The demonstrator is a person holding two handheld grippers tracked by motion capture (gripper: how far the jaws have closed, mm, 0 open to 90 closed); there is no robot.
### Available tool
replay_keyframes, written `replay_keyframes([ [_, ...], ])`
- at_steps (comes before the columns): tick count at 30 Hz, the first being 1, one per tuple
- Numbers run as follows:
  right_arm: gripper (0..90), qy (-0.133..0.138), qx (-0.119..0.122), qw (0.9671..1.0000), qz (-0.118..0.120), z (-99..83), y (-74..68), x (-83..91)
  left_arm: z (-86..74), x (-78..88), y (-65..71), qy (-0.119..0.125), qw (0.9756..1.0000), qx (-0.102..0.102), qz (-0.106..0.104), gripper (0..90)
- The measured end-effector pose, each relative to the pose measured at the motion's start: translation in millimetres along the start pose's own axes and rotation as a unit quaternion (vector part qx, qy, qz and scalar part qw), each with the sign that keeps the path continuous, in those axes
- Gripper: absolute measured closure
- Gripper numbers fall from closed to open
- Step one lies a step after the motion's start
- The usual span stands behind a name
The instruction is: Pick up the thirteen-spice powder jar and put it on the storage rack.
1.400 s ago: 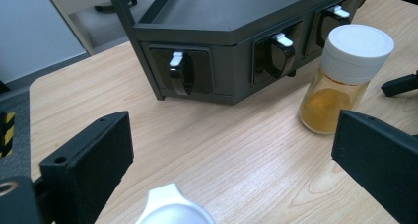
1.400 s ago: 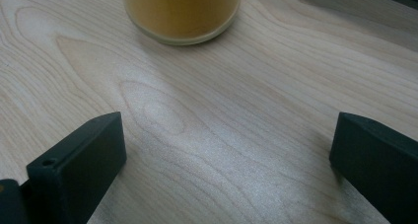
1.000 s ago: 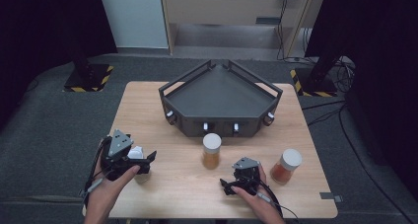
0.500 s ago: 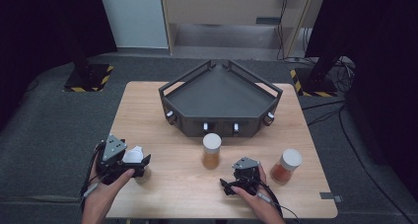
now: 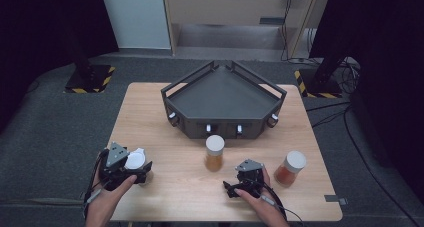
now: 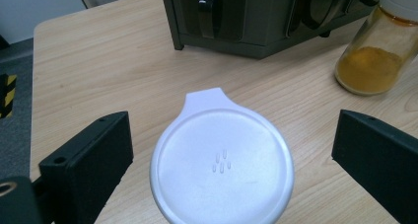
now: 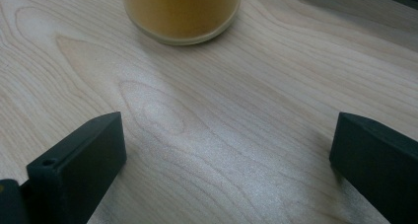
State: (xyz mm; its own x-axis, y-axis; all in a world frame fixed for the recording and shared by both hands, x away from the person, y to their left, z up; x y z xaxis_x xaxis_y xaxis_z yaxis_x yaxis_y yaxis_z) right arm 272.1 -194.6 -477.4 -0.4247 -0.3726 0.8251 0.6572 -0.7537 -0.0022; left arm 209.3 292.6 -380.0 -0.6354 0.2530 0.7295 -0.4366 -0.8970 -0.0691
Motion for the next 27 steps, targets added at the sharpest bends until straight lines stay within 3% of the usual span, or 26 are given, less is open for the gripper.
replay_keyframes([
  [27, 0.9, 0.0, 0.0, 1.0, 0.0, 0.0, 0.0, 0.0, -25.3, -28.0, 2.2, -0.016, 0.9996, 0.023, -0.006, 1.3],
])
Point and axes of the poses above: each handheld gripper's, and its own axes: x roughly backward along the jaws, z roughly out of its top, y roughly to its right, the point moved 3 cm from there along -x, roughly forward along the jaws, and after that the axes turned 13 degrees about -y, right-handed, at the moved point
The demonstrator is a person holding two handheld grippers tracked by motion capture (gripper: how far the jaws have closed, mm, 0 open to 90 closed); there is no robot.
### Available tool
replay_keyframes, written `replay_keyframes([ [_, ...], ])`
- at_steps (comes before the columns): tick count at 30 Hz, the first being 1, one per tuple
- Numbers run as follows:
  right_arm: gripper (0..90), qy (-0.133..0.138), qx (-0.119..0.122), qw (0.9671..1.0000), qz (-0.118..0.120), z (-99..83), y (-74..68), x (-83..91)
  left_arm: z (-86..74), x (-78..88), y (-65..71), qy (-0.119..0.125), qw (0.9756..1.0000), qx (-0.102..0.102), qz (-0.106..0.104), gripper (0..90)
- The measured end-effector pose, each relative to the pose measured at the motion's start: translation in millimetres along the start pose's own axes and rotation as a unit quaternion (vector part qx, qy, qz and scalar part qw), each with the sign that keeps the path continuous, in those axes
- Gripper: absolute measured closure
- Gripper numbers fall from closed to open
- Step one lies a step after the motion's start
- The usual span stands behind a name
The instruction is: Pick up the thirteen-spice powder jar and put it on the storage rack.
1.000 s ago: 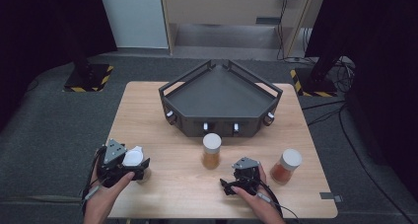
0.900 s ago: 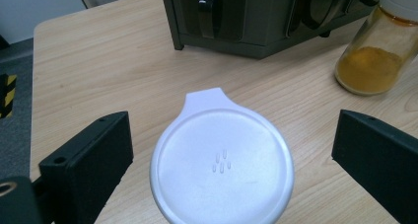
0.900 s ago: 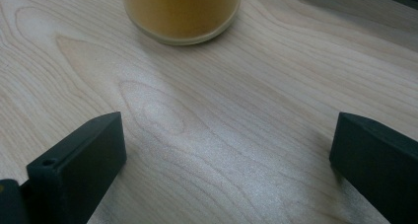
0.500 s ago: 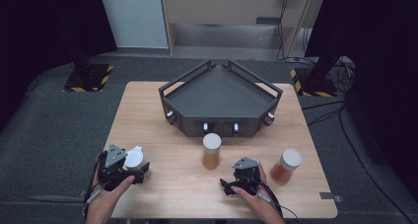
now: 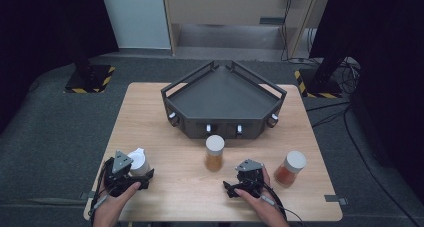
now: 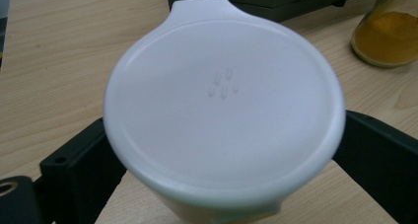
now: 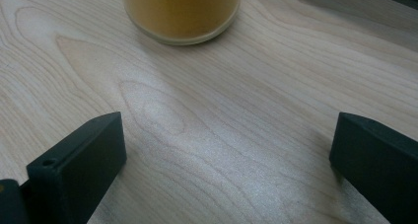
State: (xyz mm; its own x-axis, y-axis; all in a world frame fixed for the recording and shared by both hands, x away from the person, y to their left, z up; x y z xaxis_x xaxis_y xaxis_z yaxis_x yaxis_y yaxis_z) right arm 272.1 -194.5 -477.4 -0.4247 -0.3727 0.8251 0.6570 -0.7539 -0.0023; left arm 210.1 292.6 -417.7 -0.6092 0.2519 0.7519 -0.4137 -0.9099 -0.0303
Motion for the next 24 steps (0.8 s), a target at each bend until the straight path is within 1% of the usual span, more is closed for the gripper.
replay_keyframes([
  [4, 0.9, 0.0, 0.0, 1.0, 0.0, 0.0, 0.0, 0.0, -4.4, -3.2, -0.1, 0.004, 1.0, 0.005, 0.001, 1.7],
  [13, 0.9, 0.0, 0.0, 1.0, 0.0, 0.0, 0.0, 0.0, -14.3, -11.4, 1.4, 0.006, 1.0, 0.002, 0.006, 2.7],
  [24, 0.9, 0.0, 0.0, 1.0, 0.0, 0.0, 0.0, 0.0, -22.1, -18.9, 2.5, 0.016, 0.9998, 0.01, 0.011, 7.4],
])
Point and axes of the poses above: each handheld gripper's, and its own axes: x roughly backward along the jaws, z roughly out of its top, y roughly to its right, the point moved 3 cm from there along -x, roughly forward along the jaws, and after that the axes turned 13 degrees about -y, right-handed, at the moved point
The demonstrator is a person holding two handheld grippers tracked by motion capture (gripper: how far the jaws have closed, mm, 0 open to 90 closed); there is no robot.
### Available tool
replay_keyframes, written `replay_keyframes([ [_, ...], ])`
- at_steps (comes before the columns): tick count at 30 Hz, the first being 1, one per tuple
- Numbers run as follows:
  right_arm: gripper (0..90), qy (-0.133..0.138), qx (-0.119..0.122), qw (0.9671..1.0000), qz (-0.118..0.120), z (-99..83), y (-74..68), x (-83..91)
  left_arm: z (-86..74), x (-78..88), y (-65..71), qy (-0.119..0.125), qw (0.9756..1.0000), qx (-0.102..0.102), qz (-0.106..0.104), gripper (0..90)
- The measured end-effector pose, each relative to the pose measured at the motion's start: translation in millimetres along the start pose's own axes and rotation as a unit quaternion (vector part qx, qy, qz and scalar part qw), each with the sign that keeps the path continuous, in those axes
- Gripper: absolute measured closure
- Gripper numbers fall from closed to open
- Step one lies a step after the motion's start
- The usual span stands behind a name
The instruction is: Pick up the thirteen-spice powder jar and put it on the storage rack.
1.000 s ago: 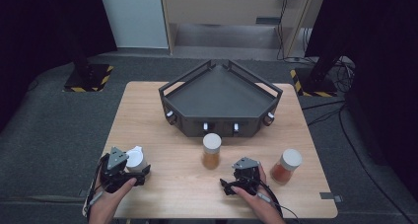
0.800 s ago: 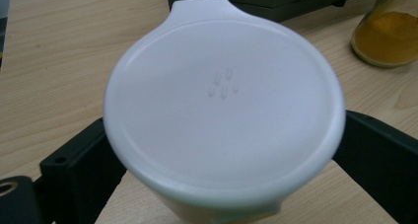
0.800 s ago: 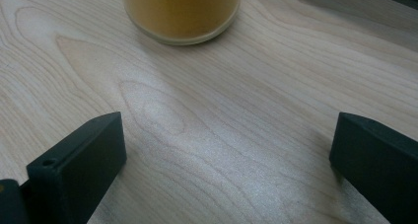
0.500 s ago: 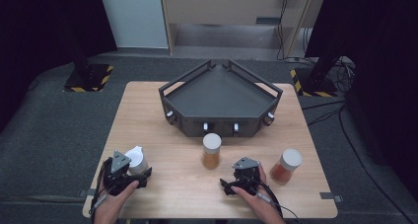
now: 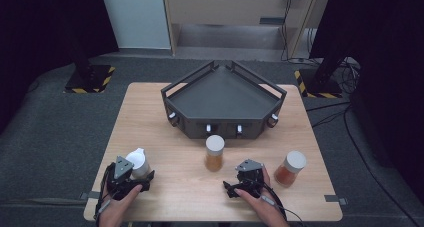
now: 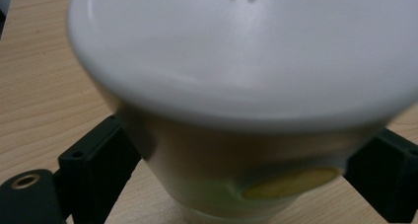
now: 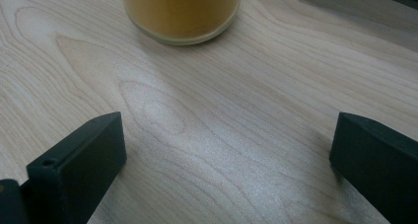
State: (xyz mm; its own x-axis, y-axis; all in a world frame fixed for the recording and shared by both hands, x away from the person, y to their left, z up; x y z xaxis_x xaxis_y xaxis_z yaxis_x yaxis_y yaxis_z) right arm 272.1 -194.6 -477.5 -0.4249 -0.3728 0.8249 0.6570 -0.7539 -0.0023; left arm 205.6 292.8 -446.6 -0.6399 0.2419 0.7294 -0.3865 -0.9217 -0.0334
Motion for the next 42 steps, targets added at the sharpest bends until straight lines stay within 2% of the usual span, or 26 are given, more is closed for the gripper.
replay_keyframes([
  [4, 0.9, 0.0, 0.0, 1.0, 0.0, 0.0, 0.0, 0.0, -2.0, -2.0, 1.4, 0.004, 1.0, 0.0, 0.004, 9.2],
  [8, 0.9, 0.0, 0.0, 1.0, 0.0, 0.0, 0.0, 0.0, -5.4, -2.8, 1.0, 0.011, 0.9999, 0.009, 0.008, 15.8],
  [10, 0.9, 0.0, 0.0, 1.0, 0.0, 0.0, 0.0, 0.0, -6.9, -1.6, -1.1, 0.016, 0.9998, 0.013, -0.001, 27.4],
  [11, 0.9, 0.0, 0.0, 1.0, 0.0, 0.0, 0.0, 0.0, -6.5, -1.3, -0.2, 0.016, 0.9998, 0.014, 0.001, 28.8],
  [17, 0.9, 0.0, 0.0, 1.0, 0.0, 0.0, 0.0, 0.0, -4.5, 3.4, 0.0, 0.012, 0.9998, 0.014, 0.003, 29.1],
  [22, 0.9, 0.0, 0.0, 1.0, 0.0, 0.0, 0.0, 0.0, 1.4, 15.0, -3.5, 0.025, 0.9996, -0.007, -0.009, 29.1],
  [23, 0.9, 0.0, 0.0, 1.0, 0.0, 0.0, 0.0, 0.0, 6.7, 18.9, -4.3, 0.024, 0.9994, -0.024, -0.011, 29.1],
  [24, 0.9, 0.0, 0.0, 1.0, 0.0, 0.0, 0.0, 0.0, 6.7, 18.9, -4.3, 0.024, 0.9994, -0.024, -0.011, 29.1],
  [27, 0.9, 0.0, 0.0, 1.0, 0.0, 0.1, 0.0, 0.0, 15.6, 23.1, -7.0, 0.023, 0.9983, -0.051, -0.019, 29.1],
  [31, 0.9, 0.0, 0.0, 1.0, 0.0, 0.0, 0.0, 0.0, 20.0, 23.0, -10.8, 0.023, 0.9974, -0.061, -0.032, 29.1],
  [33, 0.9, 0.0, 0.0, 1.0, 0.0, 0.0, 0.0, 0.0, 25.1, 21.4, -12.8, 0.02, 0.9961, -0.076, -0.04, 29.1],
  [35, 0.9, 0.0, 0.0, 1.0, 0.0, 0.1, 0.0, 0.0, 27.5, 20.9, -12.5, 0.017, 0.9955, -0.084, -0.041, 29.1],
  [38, 0.9, 0.0, 0.0, 1.0, 0.0, 0.1, 0.0, 0.0, 34.9, 19.8, -8.1, 0.008, 0.9934, -0.105, -0.046, 29.1],
  [42, 0.9, 0.0, 0.0, 1.0, 0.0, 0.1, 0.0, 0.0, 38.3, 18.0, -8.9, 0.015, 0.9926, -0.105, -0.059, 29.2],
])
Point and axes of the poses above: each handheld gripper's, and its own axes: x roughly backward along the jaws, z roughly out of its top, y roughly to its right, the point moved 3 cm from there along -x, roughly forward along the jaws, and after that the axes turned 13 degrees about -y, right-handed, at the moved point
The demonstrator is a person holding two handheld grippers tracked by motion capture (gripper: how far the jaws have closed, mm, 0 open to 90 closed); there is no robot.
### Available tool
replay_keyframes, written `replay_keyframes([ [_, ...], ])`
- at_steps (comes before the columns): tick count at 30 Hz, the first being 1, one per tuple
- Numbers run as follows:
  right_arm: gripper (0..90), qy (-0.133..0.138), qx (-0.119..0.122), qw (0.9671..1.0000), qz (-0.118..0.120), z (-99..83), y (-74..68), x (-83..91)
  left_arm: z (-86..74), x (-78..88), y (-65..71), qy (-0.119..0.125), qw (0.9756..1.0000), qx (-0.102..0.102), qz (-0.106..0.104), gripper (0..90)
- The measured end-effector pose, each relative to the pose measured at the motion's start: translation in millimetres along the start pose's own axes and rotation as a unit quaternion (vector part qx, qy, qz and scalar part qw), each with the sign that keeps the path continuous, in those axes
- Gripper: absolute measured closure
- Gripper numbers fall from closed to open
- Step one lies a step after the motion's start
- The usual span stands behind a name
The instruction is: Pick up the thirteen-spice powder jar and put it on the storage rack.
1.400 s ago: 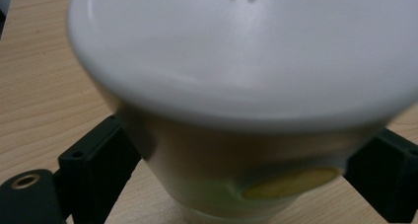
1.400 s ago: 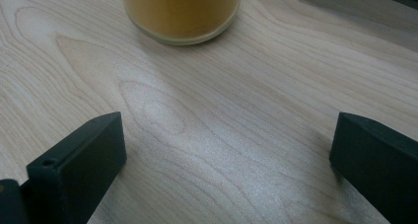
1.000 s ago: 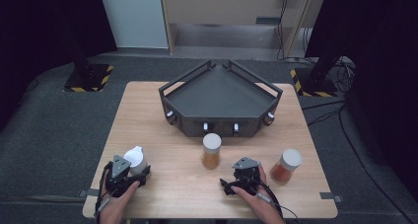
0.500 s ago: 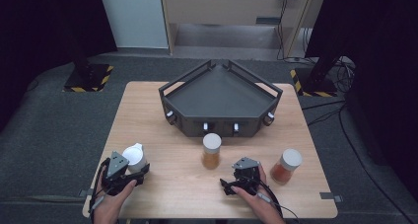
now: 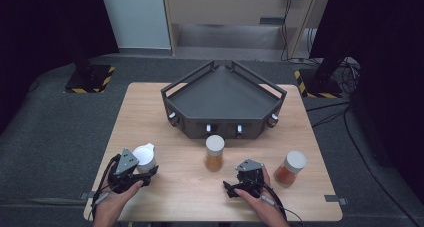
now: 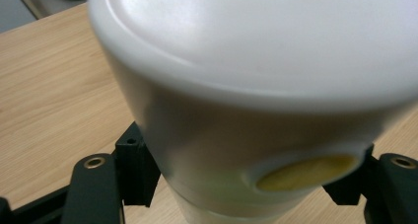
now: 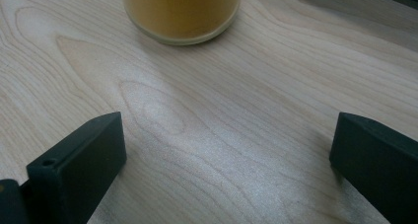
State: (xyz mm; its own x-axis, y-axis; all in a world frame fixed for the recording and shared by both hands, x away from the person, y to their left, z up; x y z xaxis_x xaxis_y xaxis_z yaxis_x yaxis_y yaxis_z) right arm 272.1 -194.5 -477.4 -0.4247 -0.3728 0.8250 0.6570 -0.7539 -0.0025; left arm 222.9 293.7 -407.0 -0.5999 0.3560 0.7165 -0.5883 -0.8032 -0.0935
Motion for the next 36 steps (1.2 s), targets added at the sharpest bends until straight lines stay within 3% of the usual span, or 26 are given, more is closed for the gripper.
replay_keyframes([
  [21, 0.9, 0.0, 0.0, 1.0, 0.0, 0.0, 0.0, 0.0, 33.2, -13.0, -30.8, 0.025, 0.9976, -0.042, -0.049, 29.2],
  [36, 0.9, 0.0, 0.0, 1.0, 0.0, 0.0, 0.0, 0.0, 61.6, -10.5, -43.3, 0.034, 0.9936, -0.081, -0.072, 29.2],
])
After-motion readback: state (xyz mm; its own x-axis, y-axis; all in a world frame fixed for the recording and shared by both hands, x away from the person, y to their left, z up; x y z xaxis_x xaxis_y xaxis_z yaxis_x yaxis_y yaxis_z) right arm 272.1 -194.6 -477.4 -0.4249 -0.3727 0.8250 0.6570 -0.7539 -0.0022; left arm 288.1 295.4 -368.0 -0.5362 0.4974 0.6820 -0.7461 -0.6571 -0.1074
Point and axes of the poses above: each handheld gripper's, and its own axes: x roughly backward along the jaws, z roughly out of its top, y roughly to its right, the point moved 3 cm from there along -x, roughly forward along the jaws, and after that the axes turned 13 degrees about -y, right-handed, at the moved point
